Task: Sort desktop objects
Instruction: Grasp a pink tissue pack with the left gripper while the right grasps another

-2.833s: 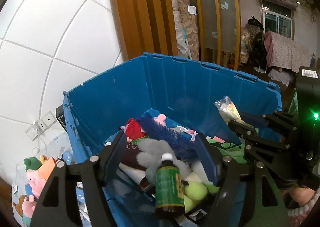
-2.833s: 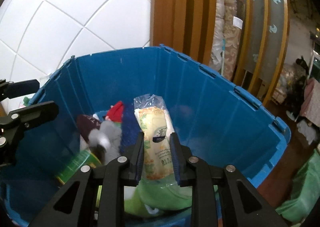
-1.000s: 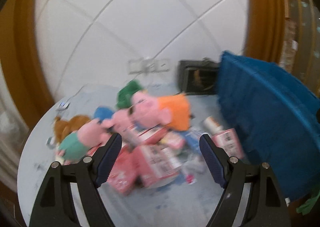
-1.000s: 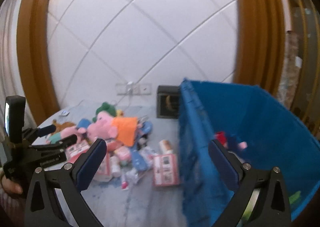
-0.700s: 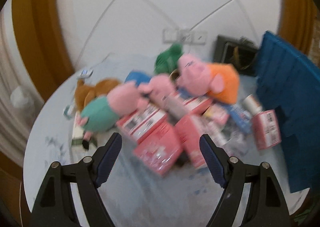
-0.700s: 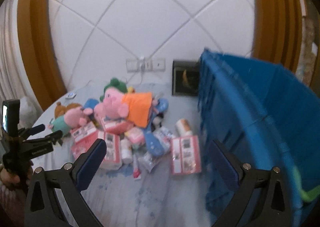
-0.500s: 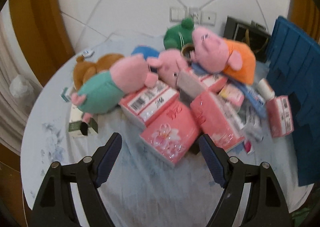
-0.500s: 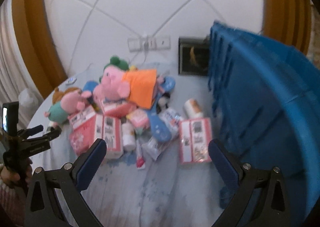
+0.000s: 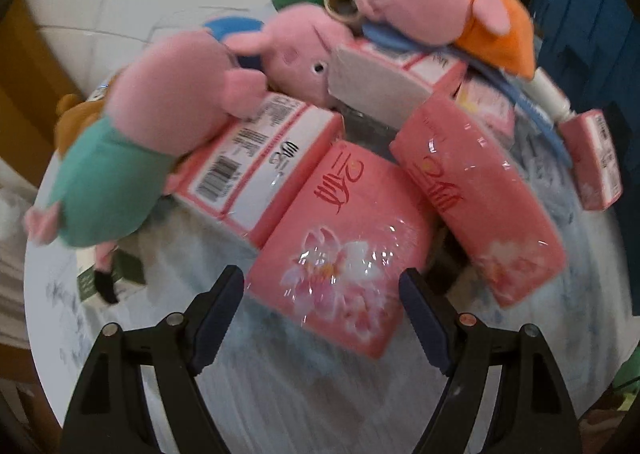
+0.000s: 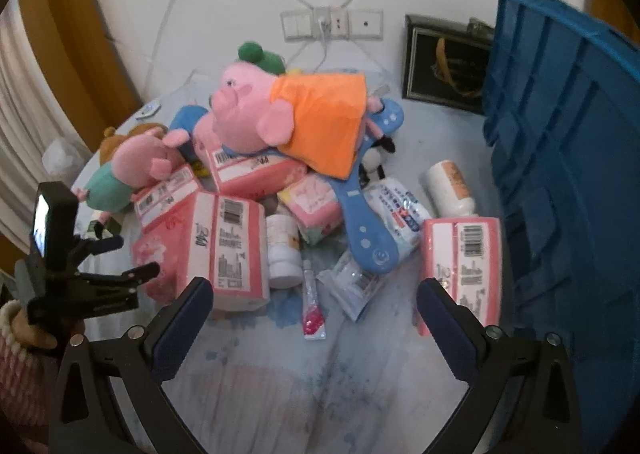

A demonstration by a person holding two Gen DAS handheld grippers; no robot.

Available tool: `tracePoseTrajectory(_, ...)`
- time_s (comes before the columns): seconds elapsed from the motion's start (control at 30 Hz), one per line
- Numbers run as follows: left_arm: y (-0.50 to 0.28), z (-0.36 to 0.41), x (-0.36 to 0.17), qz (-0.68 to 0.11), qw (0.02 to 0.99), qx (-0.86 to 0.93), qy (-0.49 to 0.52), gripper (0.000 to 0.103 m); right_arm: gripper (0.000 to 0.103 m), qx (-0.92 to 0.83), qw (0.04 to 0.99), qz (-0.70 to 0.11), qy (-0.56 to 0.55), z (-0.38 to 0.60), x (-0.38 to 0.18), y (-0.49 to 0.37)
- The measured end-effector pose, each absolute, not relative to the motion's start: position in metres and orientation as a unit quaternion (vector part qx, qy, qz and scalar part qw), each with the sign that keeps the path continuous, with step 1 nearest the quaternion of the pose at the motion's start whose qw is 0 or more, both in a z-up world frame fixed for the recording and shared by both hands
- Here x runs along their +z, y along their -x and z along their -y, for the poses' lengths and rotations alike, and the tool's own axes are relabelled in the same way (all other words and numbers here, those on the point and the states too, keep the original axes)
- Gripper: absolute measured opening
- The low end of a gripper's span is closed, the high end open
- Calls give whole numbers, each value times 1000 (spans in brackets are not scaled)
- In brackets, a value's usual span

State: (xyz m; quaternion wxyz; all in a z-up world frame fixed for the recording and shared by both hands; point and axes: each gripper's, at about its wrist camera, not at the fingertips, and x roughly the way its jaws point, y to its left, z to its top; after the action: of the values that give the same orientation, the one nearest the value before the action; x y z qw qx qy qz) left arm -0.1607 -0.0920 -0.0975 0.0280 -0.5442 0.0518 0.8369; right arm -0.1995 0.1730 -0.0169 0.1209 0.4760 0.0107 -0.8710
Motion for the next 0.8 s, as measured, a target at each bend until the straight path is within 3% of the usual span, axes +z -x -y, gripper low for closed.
tracePoseTrajectory(0.1, 176, 89, -104, -45, 50, 837, 543, 90, 103, -862, 115, -10, -493, -171, -29, 207)
tracePoseTrajectory(0.17, 183, 86, -108, -51, 52, 835, 545, 103, 103, -856, 110, -8, -505, -171, -37, 212)
tracePoseTrajectory(0.47, 179, 83, -113, -49, 56, 840, 537, 103, 103, -845, 102, -9, -526, -170, -53, 223)
tracePoseTrajectory(0.8, 142, 102, -115, -7, 19, 823, 568, 103, 103, -822, 170, -34, -543, -125, -68, 230)
